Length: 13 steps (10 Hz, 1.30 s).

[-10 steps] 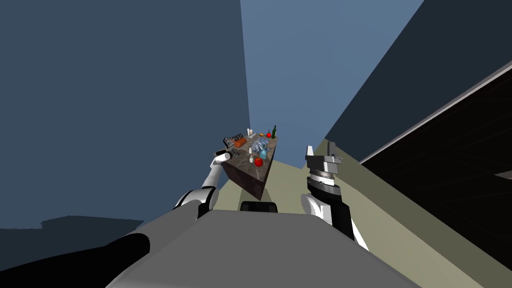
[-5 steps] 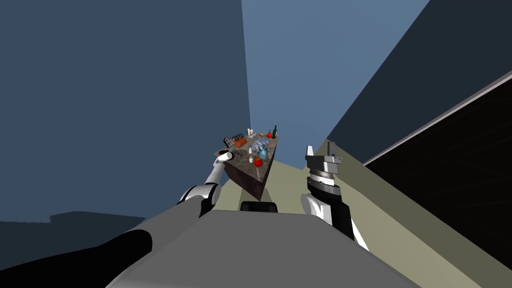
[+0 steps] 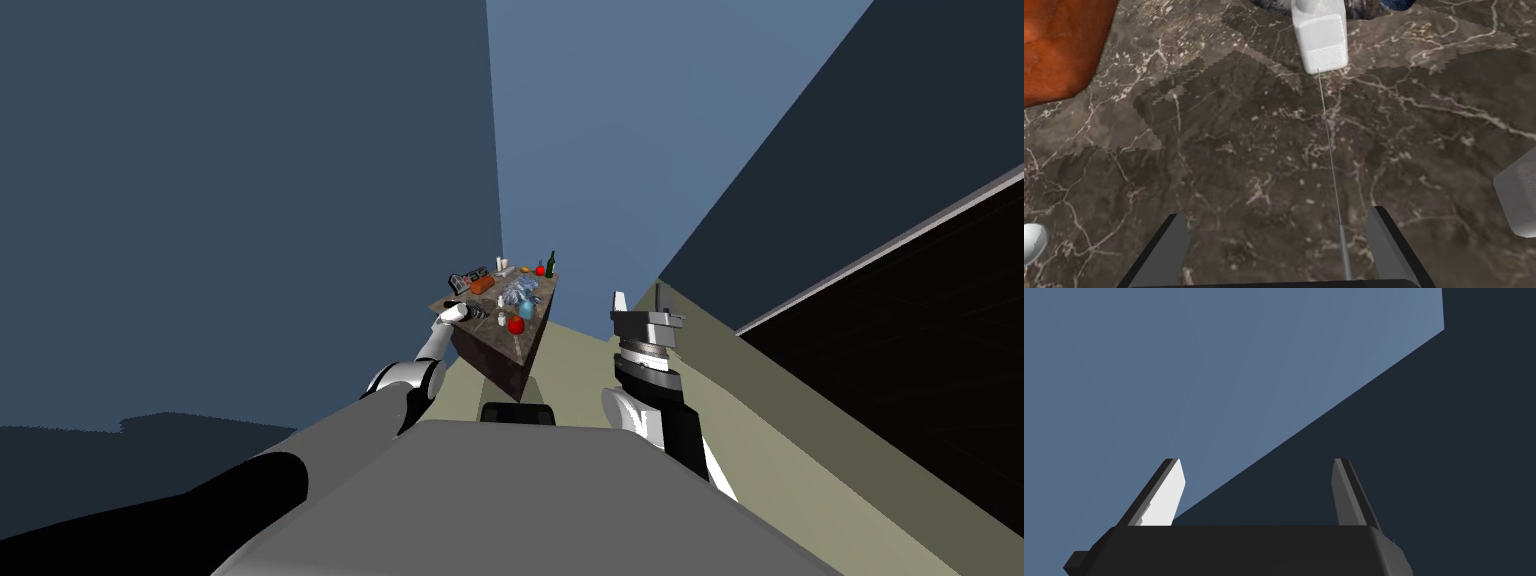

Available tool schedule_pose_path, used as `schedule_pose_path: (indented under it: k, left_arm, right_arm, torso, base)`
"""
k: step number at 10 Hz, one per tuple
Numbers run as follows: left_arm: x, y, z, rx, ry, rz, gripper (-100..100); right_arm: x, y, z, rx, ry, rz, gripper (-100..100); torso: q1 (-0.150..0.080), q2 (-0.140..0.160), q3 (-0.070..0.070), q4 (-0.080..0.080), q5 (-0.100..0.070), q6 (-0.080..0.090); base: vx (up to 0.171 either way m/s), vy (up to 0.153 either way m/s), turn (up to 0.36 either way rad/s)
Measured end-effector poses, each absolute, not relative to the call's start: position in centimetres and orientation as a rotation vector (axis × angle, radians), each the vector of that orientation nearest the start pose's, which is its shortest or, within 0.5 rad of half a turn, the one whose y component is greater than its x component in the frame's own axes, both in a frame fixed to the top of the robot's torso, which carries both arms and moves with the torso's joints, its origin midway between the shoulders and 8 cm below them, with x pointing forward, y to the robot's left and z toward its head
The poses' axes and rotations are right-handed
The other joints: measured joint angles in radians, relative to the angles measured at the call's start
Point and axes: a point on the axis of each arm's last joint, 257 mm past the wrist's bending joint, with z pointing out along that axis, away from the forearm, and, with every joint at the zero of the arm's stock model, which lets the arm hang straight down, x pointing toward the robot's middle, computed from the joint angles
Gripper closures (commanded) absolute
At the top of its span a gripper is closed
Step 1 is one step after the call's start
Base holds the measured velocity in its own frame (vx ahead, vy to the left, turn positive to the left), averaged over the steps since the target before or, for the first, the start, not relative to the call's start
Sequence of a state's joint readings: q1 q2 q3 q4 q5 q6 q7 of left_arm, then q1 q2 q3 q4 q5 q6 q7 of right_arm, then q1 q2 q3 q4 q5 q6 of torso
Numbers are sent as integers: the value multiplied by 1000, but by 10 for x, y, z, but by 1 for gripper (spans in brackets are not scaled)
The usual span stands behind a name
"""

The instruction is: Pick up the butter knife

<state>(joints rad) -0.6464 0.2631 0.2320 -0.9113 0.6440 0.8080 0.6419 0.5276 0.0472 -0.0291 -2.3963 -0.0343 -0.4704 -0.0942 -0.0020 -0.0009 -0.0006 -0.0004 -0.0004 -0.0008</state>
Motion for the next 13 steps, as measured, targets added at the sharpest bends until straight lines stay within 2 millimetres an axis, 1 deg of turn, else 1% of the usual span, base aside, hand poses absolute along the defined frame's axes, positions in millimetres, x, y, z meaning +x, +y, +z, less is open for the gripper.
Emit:
schedule_pose_path:
  k: [3, 5, 8, 9, 10, 12, 13]
  left_arm:
    - [628, 235, -317, -2838, 813, -1320, -100]
    - [620, 229, -327, -2919, 793, -1273, -100]
    - [614, 221, -335, -2984, 776, -1225, -100]
    - [613, 221, -336, -2990, 774, -1221, 0]
    - [613, 221, -336, -2990, 774, -1222, -100]
    - [608, 216, -349, -2993, 767, -1220, -100]
    - [608, 216, -349, -2990, 766, -1222, 100]
  right_arm:
    - [319, -296, 62, 685, 482, 1384, 0]
    - [319, -296, 62, 685, 482, 1384, 0]
    - [319, -296, 62, 685, 482, 1384, 0]
    - [319, -296, 62, 685, 482, 1384, 0]
    - [319, -296, 62, 685, 482, 1384, 0]
    - [319, -296, 62, 685, 482, 1384, 0]
    - [319, -296, 62, 685, 482, 1384, 0]
  torso:
    - [1, 0, 0, 0, 0, 0]
    - [1, 0, 0, 0, 0, 0]
    - [1, 1, 0, 0, 0, 0]
    - [2, 1, 0, 0, 0, 0]
    - [2, 1, 0, 0, 0, 0]
    - [2, -1, -1, 0, 1, 0]
    - [2, 0, 0, 0, 0, 0]
  base:
    - [9, -16, 34]
    - [10, -17, 19]
    - [3, -6, 11]
    - [0, 0, 0]
    - [52, 2, -35]
    - [12, 3, -15]
    - [0, 0, 0]
